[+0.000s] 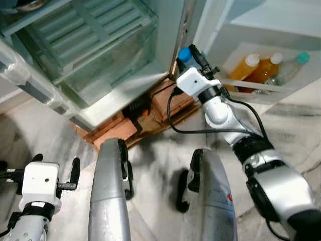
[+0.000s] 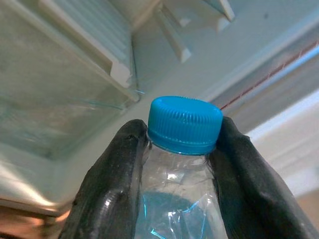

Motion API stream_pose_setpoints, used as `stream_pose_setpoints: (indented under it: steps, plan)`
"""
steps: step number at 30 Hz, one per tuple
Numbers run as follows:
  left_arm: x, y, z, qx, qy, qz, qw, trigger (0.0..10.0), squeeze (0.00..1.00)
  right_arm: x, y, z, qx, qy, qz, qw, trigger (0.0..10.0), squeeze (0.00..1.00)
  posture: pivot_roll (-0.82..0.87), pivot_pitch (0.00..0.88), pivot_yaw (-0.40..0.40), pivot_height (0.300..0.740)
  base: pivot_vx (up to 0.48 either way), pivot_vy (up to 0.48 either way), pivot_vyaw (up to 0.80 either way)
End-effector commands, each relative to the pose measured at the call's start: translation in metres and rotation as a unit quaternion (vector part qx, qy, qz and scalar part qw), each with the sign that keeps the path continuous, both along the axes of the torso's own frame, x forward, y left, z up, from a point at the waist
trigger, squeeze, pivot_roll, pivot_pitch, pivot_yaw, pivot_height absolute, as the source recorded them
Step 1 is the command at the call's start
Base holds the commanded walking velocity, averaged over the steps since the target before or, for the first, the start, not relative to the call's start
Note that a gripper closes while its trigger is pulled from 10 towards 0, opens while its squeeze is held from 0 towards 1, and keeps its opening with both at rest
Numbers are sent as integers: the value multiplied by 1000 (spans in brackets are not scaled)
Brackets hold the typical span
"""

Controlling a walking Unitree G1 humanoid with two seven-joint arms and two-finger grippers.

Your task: Restocking fridge

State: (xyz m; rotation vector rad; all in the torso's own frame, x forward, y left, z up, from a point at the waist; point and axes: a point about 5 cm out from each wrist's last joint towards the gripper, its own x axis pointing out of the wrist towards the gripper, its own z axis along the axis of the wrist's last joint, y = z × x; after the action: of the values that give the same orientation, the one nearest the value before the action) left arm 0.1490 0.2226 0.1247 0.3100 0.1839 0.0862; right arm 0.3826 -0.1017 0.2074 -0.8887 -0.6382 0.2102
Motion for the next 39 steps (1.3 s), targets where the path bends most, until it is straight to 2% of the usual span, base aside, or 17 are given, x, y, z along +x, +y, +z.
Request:
stream_pose_setpoints:
  steps: [1, 4, 8, 11, 15, 19, 21, 26, 31, 36, 39]
  plan:
    - [-8, 4, 1, 5, 16, 5, 1000, 10000, 0, 0, -4, 5, -15, -27, -3, 1000, 10000, 0, 320, 506, -26, 558, 0, 0, 0]
    - [-13, 5, 3, 9, 22, 5, 1000, 10000, 0, 2, -12, 7, -35, -41, -19, 998, 10000, 0, 327, 519, -18, 558, 0, 0, 0]
    - [-14, 6, 4, 10, 29, 3, 1000, 10000, 0, 5, -24, 18, -20, -65, -38, 997, 10000, 0, 329, 521, -10, 558, 0, 0, 0]
    - [-12, 5, 5, 8, 32, 1, 999, 10000, 0, 8, -34, 18, -16, -69, -69, 995, 10000, 0, 325, 522, -11, 558, 0, 0, 0]
    - [-11, 4, 5, 7, 33, 0, 999, 10000, 0, 9, -37, 22, -21, -83, -77, 993, 10000, 0, 327, 525, -9, 558, 0, 0, 0]
    - [-13, 3, 5, 6, 35, 1, 999, 10000, 0, 10, -39, 35, -7, -106, -81, 991, 10000, 0, 329, 521, -8, 558, 0, 0, 0]
    - [-12, 4, 4, 6, 35, 2, 999, 10000, 0, 10, -38, 51, 4, -135, -78, 988, 10000, 0, 328, 512, -9, 558, 0, 0, 0]
    - [-6, 2, 5, 3, 27, 1, 1000, 10000, 0, 7, -42, 77, 32, -176, -58, 982, 10000, 0, 321, 501, -14, 558, 0, 0, 0]
    - [-3, 2, 5, 2, 25, 3, 1000, 10000, 0, 4, -49, 73, 31, -174, -54, 983, 10000, 0, 314, 491, -18, 558, 0, 0, 0]
    - [-2, 2, 1, 1, 26, 1, 1000, 10000, 0, -6, -63, 66, 39, -192, -51, 979, 10000, 0, 300, 478, -10, 558, 0, 0, 0]
    - [1, 1, 0, 0, 27, -1, 1000, 10000, 0, -7, -70, 56, 21, -192, -69, 979, 10000, 0, 295, 475, -1, 558, 0, 0, 0]
